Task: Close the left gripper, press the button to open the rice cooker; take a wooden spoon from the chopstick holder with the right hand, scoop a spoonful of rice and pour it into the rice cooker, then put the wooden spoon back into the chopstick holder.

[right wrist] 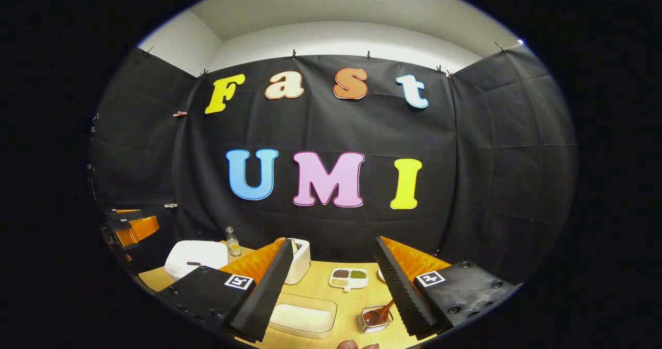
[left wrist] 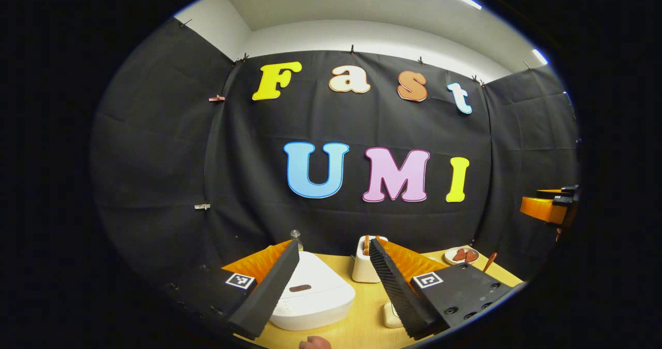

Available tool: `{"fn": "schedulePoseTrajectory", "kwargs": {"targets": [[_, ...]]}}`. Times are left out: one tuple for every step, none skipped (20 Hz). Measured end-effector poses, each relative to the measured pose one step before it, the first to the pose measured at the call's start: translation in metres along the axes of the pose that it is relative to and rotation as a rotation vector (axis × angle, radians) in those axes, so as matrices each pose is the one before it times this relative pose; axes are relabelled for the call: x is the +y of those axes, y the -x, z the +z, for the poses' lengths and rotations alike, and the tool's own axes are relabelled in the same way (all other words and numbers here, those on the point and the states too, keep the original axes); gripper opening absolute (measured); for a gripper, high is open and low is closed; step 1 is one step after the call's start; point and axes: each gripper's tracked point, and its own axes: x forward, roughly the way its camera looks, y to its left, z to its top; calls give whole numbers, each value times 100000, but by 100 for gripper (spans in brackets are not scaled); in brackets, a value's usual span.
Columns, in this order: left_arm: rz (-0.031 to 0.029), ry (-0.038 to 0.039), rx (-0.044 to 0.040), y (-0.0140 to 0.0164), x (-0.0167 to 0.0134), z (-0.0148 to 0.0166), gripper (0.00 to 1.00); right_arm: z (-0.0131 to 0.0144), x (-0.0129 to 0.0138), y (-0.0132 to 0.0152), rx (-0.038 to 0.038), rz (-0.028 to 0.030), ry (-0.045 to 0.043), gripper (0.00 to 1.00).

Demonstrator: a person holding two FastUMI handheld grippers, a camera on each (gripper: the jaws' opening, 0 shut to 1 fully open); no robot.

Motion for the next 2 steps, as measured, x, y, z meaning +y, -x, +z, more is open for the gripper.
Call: {"fn": "schedulePoseTrajectory", "kwargs": {"targets": [[-77, -336, -313, 12, 0, 133, 95, 96, -68, 65, -71, -101, -241, 98], [-341, -254, -317, -25, -129, 60, 95, 107, -42, 30, -139, -196, -119, 98]]}}
